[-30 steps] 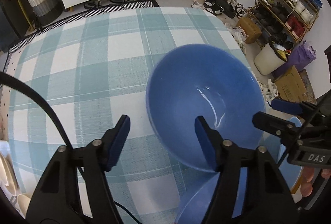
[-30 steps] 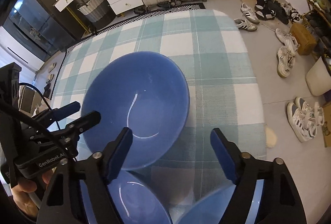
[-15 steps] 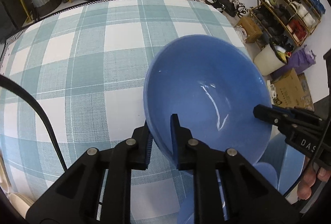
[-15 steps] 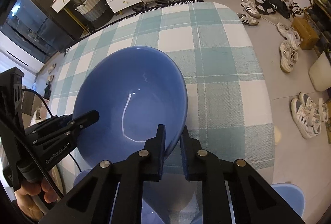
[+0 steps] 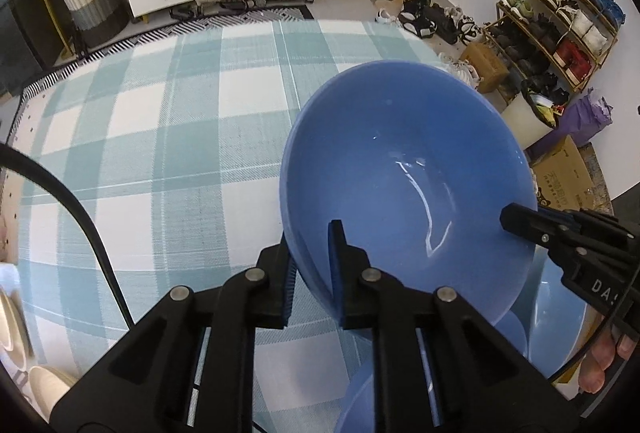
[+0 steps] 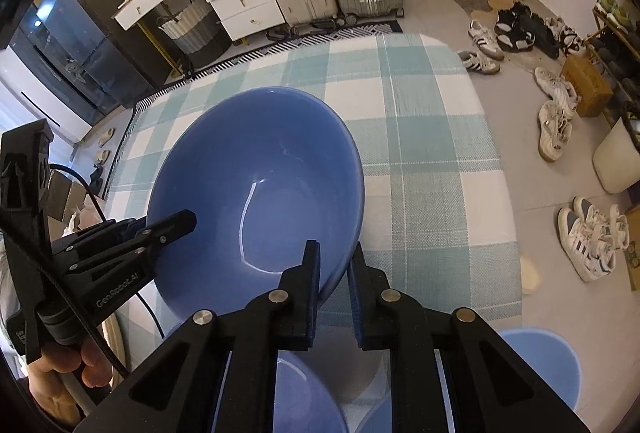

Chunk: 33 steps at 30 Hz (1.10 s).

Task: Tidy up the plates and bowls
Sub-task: 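Lift the blue bowl with both grippers and lower it into another blue bowl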

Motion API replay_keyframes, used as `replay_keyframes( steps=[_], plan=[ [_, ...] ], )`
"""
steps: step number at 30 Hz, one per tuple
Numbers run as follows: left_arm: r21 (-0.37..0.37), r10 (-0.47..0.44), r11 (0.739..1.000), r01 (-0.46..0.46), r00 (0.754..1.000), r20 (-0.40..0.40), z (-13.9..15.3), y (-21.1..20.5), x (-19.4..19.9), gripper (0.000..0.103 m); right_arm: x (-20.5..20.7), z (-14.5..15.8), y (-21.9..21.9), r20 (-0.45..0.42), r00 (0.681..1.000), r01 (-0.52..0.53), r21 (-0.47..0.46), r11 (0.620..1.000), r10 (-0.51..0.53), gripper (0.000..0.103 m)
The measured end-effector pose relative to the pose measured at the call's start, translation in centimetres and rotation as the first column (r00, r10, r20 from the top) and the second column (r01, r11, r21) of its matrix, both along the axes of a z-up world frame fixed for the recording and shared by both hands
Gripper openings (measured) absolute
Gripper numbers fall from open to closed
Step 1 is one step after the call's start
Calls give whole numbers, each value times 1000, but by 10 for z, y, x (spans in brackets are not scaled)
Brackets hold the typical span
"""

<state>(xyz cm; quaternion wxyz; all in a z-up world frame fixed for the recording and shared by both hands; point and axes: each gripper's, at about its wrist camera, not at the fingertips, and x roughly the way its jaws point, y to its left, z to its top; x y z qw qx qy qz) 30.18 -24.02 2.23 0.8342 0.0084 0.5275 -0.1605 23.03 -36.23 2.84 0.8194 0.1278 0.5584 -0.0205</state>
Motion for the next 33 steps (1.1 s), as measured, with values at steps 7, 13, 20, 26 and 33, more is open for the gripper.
replay_keyframes(
  steps=[7, 13, 20, 26, 33],
  plan=[
    [-7, 6, 1000, -6, 998, 54, 42, 9, -25, 11, -19, 36, 12, 42, 999, -6, -22, 1000, 7, 13],
    [1, 5, 1000, -5, 997, 77, 72, 14, -55, 11, -43, 63, 21, 60, 998, -8, -20, 1000, 9, 13],
    [14, -5, 1000, 4, 997, 82, 85, 15, -105, 11, -82, 74, 34, 59, 998, -1, -26, 1000, 3, 13],
    [24, -9, 1000, 7, 997, 77, 83, 16, -147, 11, -115, 74, 45, 49, 999, 4, -29, 1000, -3, 13],
    [33, -14, 999, 12, 998, 59, 73, 18, -183, 11, -147, 68, 58, 30, 1000, 0, -28, 1000, 1, 13]
  ],
)
